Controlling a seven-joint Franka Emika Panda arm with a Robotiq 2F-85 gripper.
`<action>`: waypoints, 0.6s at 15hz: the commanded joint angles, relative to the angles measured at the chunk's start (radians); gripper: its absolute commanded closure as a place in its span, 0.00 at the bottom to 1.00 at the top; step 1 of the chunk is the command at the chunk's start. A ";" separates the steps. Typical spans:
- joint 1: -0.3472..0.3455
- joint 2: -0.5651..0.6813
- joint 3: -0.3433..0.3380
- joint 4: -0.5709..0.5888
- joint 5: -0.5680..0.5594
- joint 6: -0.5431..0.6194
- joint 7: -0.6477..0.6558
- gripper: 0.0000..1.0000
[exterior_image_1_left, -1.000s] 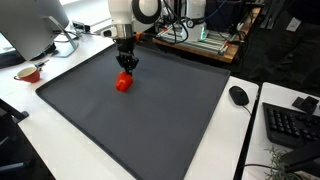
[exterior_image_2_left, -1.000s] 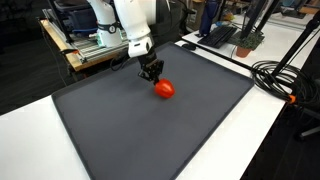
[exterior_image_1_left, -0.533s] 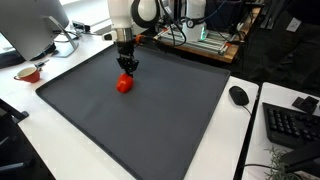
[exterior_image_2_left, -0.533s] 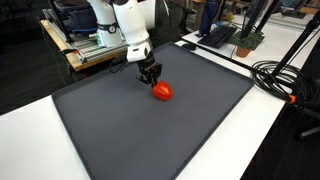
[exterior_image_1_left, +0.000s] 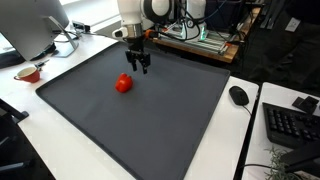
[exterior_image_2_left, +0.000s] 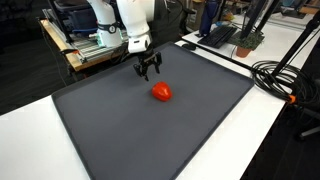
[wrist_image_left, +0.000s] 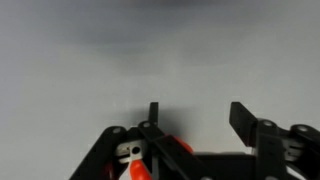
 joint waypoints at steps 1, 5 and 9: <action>0.006 -0.244 0.019 -0.212 0.000 -0.041 -0.034 0.00; -0.002 -0.458 0.073 -0.298 0.174 -0.141 -0.303 0.00; 0.097 -0.687 -0.063 -0.345 0.117 -0.406 -0.428 0.00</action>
